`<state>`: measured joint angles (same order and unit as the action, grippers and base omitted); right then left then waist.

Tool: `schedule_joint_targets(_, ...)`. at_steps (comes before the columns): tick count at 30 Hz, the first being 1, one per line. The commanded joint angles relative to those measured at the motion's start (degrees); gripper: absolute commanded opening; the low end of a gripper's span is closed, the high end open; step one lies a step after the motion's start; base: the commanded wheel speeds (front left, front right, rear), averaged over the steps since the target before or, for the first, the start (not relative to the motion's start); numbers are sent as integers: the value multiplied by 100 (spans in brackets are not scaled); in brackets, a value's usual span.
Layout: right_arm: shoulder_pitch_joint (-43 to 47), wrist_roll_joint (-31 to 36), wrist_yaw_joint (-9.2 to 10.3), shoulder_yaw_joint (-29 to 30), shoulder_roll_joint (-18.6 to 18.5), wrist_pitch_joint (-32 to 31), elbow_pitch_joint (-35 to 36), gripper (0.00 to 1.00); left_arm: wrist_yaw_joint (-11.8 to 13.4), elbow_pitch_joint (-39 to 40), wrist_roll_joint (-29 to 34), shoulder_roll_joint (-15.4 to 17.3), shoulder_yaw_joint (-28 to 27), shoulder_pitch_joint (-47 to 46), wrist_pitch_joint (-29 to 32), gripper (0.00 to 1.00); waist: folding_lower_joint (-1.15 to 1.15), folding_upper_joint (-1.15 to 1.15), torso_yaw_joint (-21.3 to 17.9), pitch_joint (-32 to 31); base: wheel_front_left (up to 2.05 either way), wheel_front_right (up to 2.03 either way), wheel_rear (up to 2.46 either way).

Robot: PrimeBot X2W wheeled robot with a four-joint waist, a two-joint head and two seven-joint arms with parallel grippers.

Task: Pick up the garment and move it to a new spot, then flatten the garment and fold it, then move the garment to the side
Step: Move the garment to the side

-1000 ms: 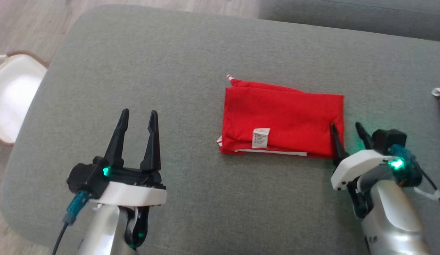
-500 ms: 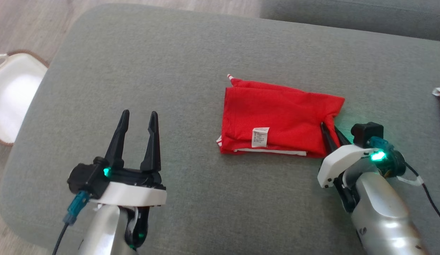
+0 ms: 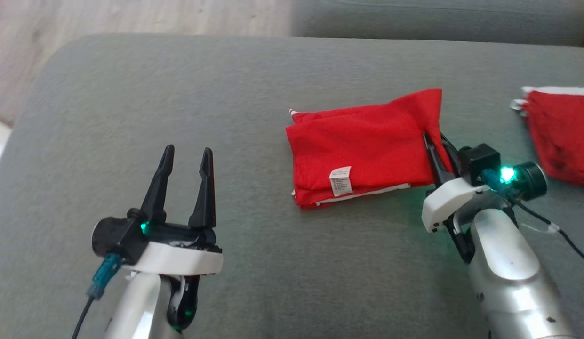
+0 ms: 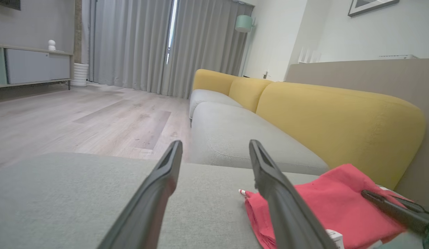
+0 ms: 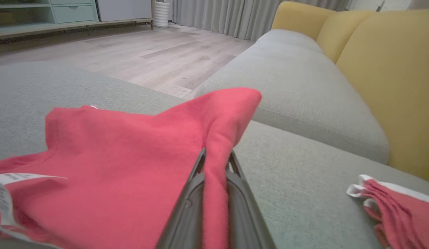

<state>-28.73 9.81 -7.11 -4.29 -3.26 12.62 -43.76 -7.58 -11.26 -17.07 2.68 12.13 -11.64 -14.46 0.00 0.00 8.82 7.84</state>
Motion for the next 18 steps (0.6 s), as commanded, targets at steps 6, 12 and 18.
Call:
schedule_joint_targets(6,-322,128,-37,-353,-401,-75,425,0,9,237,51,20,-137,-223,-54,100,0,0,-615,-128,0,0,0)
schedule_joint_targets(12,-721,-151,-37,-608,-1241,-448,559,0,9,330,1,20,-5,-446,-54,100,0,0,-894,57,0,0,0)
schedule_joint_targets(18,-1161,-443,-37,-656,-2127,-771,570,0,9,357,25,20,198,-791,-54,100,0,0,-951,412,0,0,0)
